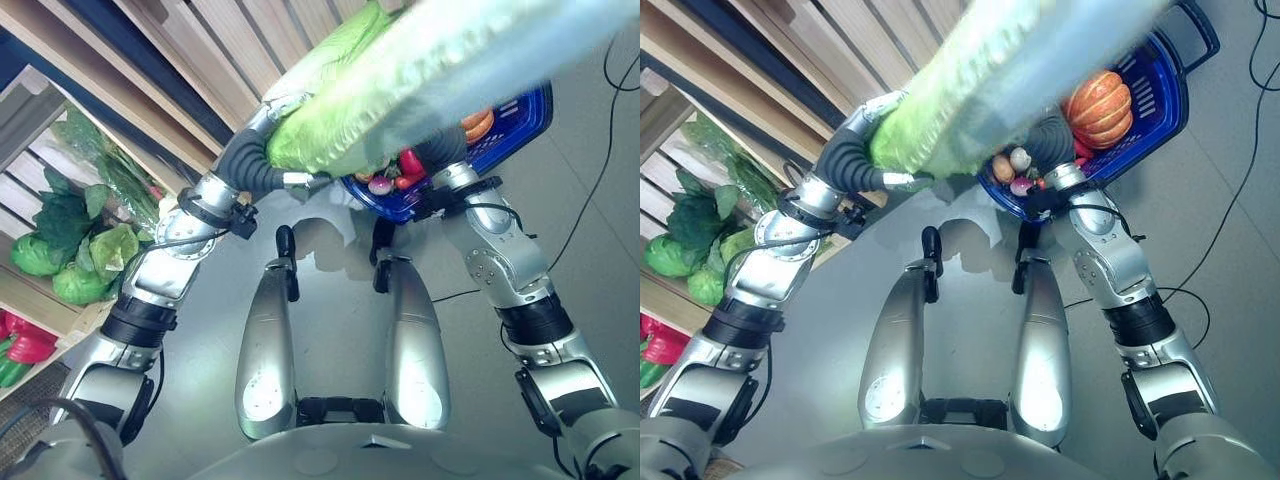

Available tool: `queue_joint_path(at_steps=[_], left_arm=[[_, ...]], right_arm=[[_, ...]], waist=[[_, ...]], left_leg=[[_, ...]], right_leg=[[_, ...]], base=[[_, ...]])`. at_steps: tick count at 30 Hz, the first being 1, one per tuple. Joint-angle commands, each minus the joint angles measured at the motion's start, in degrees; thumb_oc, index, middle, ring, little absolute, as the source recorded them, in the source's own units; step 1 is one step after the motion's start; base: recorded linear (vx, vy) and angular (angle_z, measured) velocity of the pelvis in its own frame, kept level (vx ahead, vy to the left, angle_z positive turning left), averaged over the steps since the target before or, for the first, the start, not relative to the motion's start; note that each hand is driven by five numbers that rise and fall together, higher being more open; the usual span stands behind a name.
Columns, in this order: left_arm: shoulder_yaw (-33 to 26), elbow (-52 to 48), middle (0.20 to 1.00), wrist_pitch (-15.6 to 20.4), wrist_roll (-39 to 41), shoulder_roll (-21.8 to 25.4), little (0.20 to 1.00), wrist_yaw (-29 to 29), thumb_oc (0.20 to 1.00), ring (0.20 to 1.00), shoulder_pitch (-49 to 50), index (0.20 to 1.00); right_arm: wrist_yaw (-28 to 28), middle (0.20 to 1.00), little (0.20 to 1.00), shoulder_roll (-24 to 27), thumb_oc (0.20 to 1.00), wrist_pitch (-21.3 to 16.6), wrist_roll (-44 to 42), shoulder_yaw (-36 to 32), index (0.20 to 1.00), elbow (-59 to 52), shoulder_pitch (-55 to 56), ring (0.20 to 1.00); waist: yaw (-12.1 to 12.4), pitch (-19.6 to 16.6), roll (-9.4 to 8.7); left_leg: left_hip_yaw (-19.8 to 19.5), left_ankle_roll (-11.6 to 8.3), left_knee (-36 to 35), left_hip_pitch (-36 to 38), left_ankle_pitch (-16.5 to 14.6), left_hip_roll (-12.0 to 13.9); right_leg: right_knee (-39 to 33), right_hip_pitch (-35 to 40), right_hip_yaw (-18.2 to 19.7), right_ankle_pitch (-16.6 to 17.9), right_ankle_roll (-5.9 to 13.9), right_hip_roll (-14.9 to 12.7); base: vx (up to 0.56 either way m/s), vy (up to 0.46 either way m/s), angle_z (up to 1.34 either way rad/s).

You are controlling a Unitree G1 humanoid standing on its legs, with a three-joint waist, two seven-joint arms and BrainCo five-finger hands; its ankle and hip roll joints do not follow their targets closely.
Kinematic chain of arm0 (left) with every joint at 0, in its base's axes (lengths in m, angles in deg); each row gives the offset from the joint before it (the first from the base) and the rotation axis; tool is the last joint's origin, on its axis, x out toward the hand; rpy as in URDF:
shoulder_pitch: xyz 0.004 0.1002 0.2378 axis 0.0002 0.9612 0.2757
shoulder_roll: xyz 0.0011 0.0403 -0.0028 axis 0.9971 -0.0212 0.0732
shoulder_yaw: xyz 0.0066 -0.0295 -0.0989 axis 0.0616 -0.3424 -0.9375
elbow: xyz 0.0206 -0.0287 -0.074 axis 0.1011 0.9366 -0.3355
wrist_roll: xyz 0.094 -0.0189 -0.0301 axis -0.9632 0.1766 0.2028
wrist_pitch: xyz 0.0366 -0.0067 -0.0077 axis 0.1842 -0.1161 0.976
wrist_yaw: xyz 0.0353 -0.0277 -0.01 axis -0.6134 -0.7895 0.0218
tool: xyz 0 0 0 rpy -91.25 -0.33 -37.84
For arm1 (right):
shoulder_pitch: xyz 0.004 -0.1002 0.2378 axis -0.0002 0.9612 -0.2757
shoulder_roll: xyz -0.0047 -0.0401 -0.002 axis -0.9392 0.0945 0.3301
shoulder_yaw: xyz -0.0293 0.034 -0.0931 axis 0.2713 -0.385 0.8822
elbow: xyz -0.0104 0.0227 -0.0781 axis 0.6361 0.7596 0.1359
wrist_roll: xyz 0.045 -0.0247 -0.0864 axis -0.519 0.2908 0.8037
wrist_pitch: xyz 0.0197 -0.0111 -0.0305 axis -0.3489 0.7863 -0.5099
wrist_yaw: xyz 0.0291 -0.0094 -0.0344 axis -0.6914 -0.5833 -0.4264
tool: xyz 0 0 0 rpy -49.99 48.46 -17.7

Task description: Pick up fruits and vegetables into the basket

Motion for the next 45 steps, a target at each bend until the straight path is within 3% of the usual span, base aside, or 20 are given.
queue_joint_path(at_steps=[1,4,6,10,13,16,19,24,29,45], left_arm=[[1.7,-9.53,0.2,2.81,5.11,1.06,0.2,4.61,0.2,0.2,-1.57,0.2],[2.12,-9.67,0.2,0.38,7.51,1.26,0.2,7.67,0.2,0.2,-1.4,0.2],[2.56,-10.08,0.2,-5.24,11.66,1.21,0.2,11.92,0.2,0.2,-1.18,0.2],[3.96,-10.22,0.2,-12.7,17.58,0.72,0.2,19.54,0.2,0.2,-0.51,0.2],[5.13,-10.67,0.2,-15.59,21.79,0.16,0.2,22.98,0.2,0.2,0.27,0.2],[5.83,-10.72,0.2,-13.86,22.73,0.25,0.2,23.6,0.2,0.2,0.48,0.2],[5.91,-11.62,0.2,-11.92,23.46,0.24,0.2,24.56,0.2,0.2,1.14,0.2],[4.51,-12.4,0.2,-9.24,24.09,-1.29,0.2,23.9,0.2,0.2,3.31,0.2],[1.23,-12.77,0.2,-5.21,23.01,-2.48,0.2,20.08,0.2,0.2,5.19,0.2],[-7.92,-10.97,0.2,2.68,25.56,-4.02,0.2,12.39,0.2,0.2,9.39,0.2]], right_arm=[[-1.59,1.0,1.0,-2.3,1.0,-0.95,-0.52,0.94,1.0,-4.62,-3.08,1.0],[-3.3,1.0,1.0,-2.01,1.0,-0.58,-0.55,1.81,1.0,-4.89,-3.4,1.0],[-6.01,1.0,1.0,-1.78,1.0,-0.49,0.34,3.07,1.0,-5.51,-3.96,1.0],[-12.66,1.0,1.0,-1.11,1.0,0.45,4.08,5.65,1.0,-7.87,-5.29,1.0],[-16.46,1.0,1.0,-0.14,1.0,1.67,7.66,8.03,1.0,-9.81,-6.64,1.0],[-16.37,1.0,1.0,0.65,1.0,2.98,9.85,9.26,1.0,-10.56,-7.52,1.0],[-10.81,1.0,1.0,2.2,1.0,3.69,9.63,8.99,1.0,-10.54,-7.81,1.0],[-1.48,1.0,1.0,2.04,1.0,-1.81,8.84,4.06,1.0,-8.13,-3.42,1.0],[-1.8,1.0,1.0,1.14,1.0,-5.41,10.82,-1.96,1.0,-9.49,2.46,1.0],[-1.59,1.0,1.0,1.54,1.0,-6.04,6.96,-12.19,1.0,-9.48,6.85,1.0]], waist=[[0.27,-2.15,-1.2],[0.35,-2.15,-1.1],[0.48,-2.15,-0.95],[0.5,-2.15,-0.43],[0.57,-2.15,0.05],[0.55,-2.15,0.19],[0.46,-2.15,0.19],[-0.54,-2.15,-0.08],[-1.61,-2.15,-0.45],[-1.04,-2.15,-1.67]], left_leg=[[5.1,5.13,-3.16,0.17,-0.74,-4.15],[5.07,5.09,-3.35,0.4,-0.66,-4.21],[5.1,5.12,-3.72,0.63,-0.43,-4.28],[5.14,5.14,-4.07,0.66,-0.13,-4.45],[5.08,5.15,-4.31,0.73,0.04,-4.58],[4.99,5.21,-4.35,0.71,0.06,-4.73],[5.06,5.2,-4.71,0.93,0.15,-4.7],[5.68,5.12,-5.38,1.71,-0.16,-4.39],[6.19,5.14,-5.45,2.1,-0.5,-4.14],[6.28,5.18,-3.33,3.09,-1.49,-3.77]], right_leg=[[-1.98,2.71,-0.84,-1.71,4.13,0.31],[-2.31,3.02,-0.86,-1.61,4.2,0.18],[-2.71,3.27,-1.0,-1.42,4.29,0.06],[-2.99,3.28,-1.21,-1.25,4.35,-0.15],[-3.2,3.25,-1.26,-1.11,4.38,-0.32],[-3.35,3.22,-1.19,-1.06,4.33,-0.28],[-3.73,3.4,-1.03,-1.09,4.1,-0.12],[-4.62,4.09,-0.87,-1.24,3.86,0.16],[-4.72,4.29,-0.7,-1.32,4.0,0.35],[-2.75,5.49,-0.76,-2.02,3.84,0.53]], base=[[0.0,0.0,0.0],[0.0,0.0,0.0],[0.0,0.0,0.0],[0.0,0.0,0.0],[-0.01,0.011,0.0],[0.0,0.009,0.01],[0.0,0.0,0.0],[-0.01,0.035,-0.02],[-0.01,0.029,-0.07],[0.0,0.002,-0.02]])
